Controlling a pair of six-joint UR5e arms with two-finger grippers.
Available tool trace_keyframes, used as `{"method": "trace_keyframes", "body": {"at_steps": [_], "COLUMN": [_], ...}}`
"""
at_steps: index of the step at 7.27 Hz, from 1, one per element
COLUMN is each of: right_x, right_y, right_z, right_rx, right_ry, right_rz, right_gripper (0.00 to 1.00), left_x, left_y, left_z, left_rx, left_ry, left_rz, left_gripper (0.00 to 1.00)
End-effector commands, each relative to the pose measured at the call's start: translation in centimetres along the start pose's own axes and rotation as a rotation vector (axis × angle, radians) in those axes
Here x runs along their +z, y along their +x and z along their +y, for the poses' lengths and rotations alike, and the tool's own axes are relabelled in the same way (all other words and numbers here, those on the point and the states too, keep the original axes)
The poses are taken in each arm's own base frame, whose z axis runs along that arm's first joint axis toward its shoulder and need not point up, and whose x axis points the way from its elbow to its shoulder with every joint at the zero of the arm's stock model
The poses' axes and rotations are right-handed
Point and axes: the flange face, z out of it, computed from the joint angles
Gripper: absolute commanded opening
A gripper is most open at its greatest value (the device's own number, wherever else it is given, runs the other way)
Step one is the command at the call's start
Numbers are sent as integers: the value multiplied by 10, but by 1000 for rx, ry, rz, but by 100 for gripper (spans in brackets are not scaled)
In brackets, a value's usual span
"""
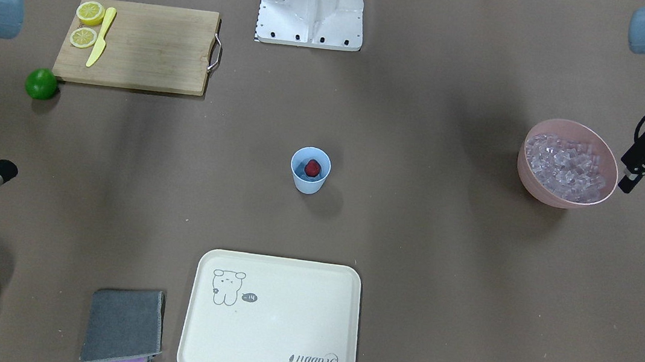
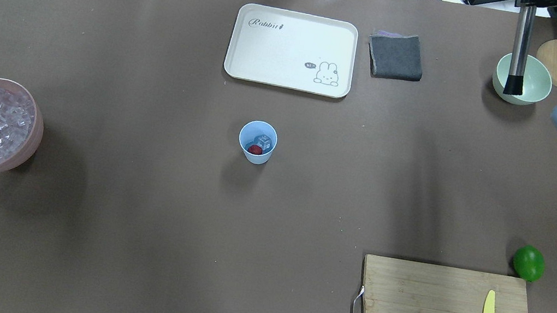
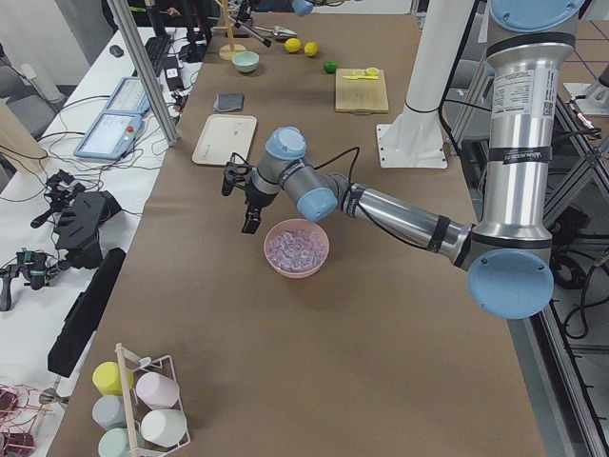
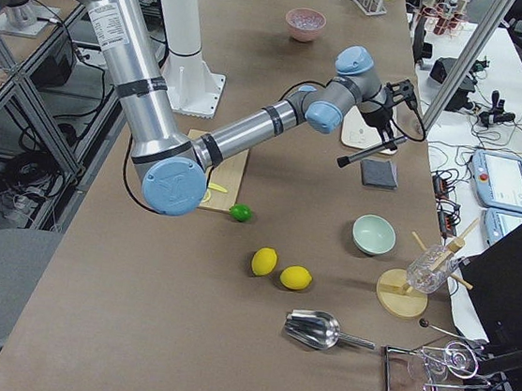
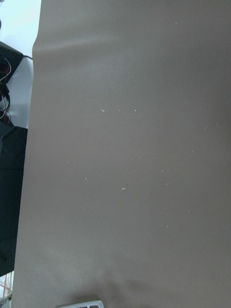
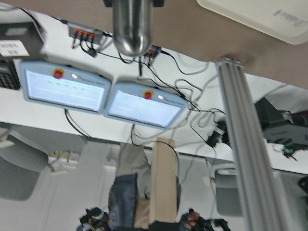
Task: Mash ice and strawberries in cup
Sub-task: 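Lift the muddler out of the cup and carry it toward the green bowl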
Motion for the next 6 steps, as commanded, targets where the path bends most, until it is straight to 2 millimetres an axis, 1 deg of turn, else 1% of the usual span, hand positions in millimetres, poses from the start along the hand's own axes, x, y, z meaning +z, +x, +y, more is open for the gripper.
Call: {"method": "trace_keyframes", "body": {"at_steps": [1,2,3,4,5,6], "right_x": [16,43,73,109,127,137], "right_y": [27,39,50,65,79,74], "right_z": [11,26,43,62,74,92], "right_rx": [111,159,160,68,-1,-5], "right_ry": [-224,-336,-405,-483,-529,-572], "right_rz": [61,108,139,153,155,129], "right_gripper": [0,0,0,0,0,0], "left_x": [12,13,17,26,30,31], "left_y": [12,18,23,32,40,44], "left_z": [6,4,7,9,3,-2], "left_rx": [39,75,103,116,123,127], "left_ry": [15,24,22,8,17,27], "left_rz": [16,18,18,24,28,26], "left_gripper": [98,98,98,98,98,98]}}
